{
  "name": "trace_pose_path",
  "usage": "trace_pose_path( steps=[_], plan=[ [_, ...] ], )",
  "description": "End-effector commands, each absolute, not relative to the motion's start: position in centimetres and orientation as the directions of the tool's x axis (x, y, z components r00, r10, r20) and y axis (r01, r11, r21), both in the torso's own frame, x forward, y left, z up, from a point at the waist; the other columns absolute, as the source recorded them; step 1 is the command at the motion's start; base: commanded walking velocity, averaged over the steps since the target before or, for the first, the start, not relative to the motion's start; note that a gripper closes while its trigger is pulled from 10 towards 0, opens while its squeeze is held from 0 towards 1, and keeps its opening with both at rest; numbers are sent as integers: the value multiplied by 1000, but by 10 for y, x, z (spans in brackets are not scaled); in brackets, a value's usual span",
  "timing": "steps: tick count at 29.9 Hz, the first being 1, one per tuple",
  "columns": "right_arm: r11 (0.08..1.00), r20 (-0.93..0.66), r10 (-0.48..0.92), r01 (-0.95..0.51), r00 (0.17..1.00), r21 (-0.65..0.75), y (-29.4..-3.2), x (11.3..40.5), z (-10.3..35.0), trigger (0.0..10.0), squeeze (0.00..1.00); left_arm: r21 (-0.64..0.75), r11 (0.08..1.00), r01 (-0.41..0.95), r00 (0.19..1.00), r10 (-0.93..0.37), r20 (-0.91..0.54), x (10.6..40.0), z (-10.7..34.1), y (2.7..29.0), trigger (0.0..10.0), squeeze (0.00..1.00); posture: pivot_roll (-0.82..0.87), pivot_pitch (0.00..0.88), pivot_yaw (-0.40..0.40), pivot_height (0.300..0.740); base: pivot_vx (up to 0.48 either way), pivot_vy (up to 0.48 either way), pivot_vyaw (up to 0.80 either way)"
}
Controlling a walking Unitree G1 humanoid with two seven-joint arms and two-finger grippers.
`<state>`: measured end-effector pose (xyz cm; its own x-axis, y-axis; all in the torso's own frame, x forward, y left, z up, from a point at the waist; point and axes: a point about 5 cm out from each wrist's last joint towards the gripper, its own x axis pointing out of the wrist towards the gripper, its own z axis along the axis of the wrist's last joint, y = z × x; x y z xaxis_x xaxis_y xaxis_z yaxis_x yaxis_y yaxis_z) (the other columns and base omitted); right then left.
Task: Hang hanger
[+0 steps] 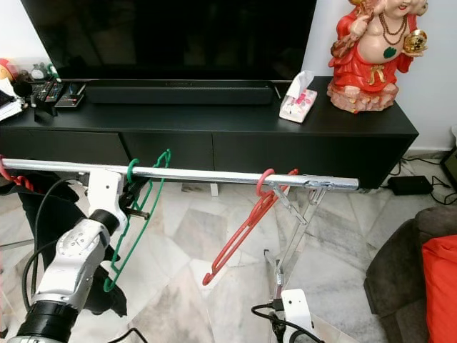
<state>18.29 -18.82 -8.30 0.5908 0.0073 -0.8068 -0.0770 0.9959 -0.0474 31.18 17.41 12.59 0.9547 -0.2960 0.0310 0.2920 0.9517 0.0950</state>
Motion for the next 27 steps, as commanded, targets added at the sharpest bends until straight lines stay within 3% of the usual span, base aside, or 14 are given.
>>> trace_pose_path(
  steps=[1,17,27],
  plan=[
    [997,-808,7,-68,589,-41,-187,181,-84,10000,0,130,924,359,930,-366,37,307,129,175,10000,0,-50,62,9,740,0,0,0],
    [997,-805,7,-71,593,-43,-187,181,-84,10000,0,168,891,422,902,-432,21,307,134,188,10000,0,-51,52,12,740,0,0,0],
    [997,-805,8,-66,594,-40,-186,181,-84,10000,0,174,949,263,963,-269,11,317,131,193,10000,0,-51,58,18,740,0,0,0]
  ],
)
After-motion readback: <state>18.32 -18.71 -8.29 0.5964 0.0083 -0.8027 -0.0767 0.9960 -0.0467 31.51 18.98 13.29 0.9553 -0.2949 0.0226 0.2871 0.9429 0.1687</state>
